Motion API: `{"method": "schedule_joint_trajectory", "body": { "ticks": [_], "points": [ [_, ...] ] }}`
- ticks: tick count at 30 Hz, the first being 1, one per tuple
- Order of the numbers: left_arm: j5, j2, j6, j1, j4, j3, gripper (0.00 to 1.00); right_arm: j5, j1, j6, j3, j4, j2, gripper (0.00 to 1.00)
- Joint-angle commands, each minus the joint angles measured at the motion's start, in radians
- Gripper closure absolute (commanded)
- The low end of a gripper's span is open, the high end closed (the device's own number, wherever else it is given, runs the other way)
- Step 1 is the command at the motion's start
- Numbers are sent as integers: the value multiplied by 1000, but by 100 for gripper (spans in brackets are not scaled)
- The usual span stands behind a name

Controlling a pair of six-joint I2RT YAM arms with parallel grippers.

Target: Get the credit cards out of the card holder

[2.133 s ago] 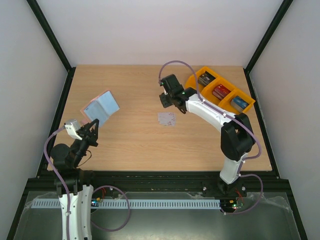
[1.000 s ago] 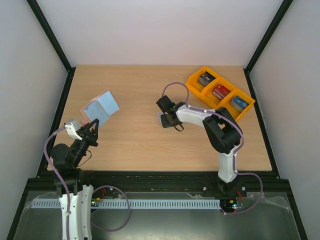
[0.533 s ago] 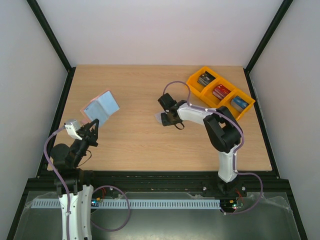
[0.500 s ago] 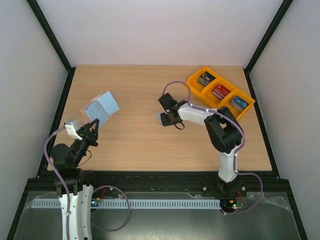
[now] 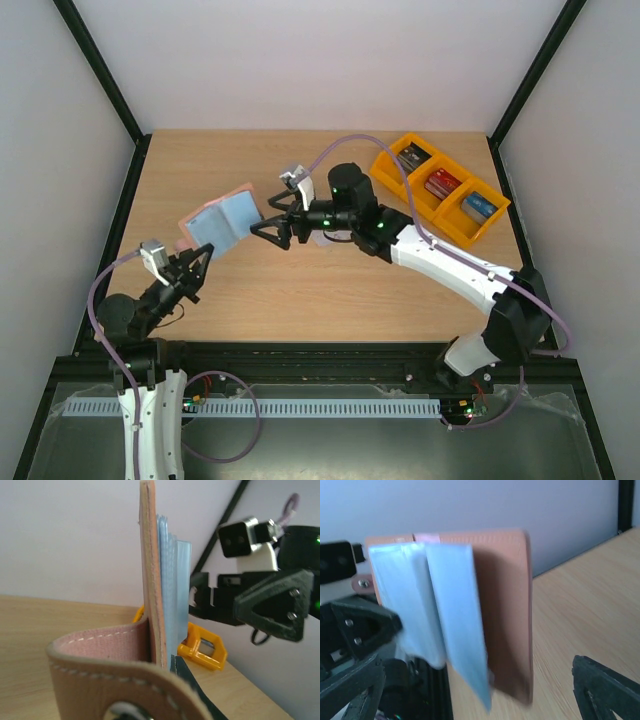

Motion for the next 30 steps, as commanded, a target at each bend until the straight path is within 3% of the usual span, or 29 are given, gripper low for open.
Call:
{"method": "schedule_joint_trajectory", "body": {
  "ticks": [1, 9, 10, 12, 13, 14, 15, 18, 23, 30],
  "points": [
    [158, -21, -35, 5, 163, -13, 98, -82, 12, 25, -3, 189, 25, 1],
    [230, -33, -40, 5, 206, -11, 98, -262, 60, -25, 72, 132, 92, 3],
    [227, -34, -38, 5, 202, -11, 98, -290, 62, -24, 74, 134, 94, 13],
    [219, -33, -31, 5, 193, -13, 98, -314, 62, -19, 77, 138, 93, 54],
    [217, -34, -29, 4, 192, -13, 98, -314, 61, -19, 76, 138, 91, 80],
    [214, -34, -29, 5, 189, -12, 98, -311, 61, -24, 76, 137, 87, 94],
    [210, -34, -27, 5, 185, -11, 96, -306, 61, -28, 76, 131, 84, 98],
    [200, -34, -9, 5, 160, 2, 77, -315, 55, -62, 80, 104, 68, 98],
    [89, -36, 70, 4, 84, 68, 72, -375, 25, -89, 82, 63, 45, 98],
    [81, -33, 66, 5, 93, 80, 66, -432, -13, -141, 75, 4, 8, 98]
  ]
}}
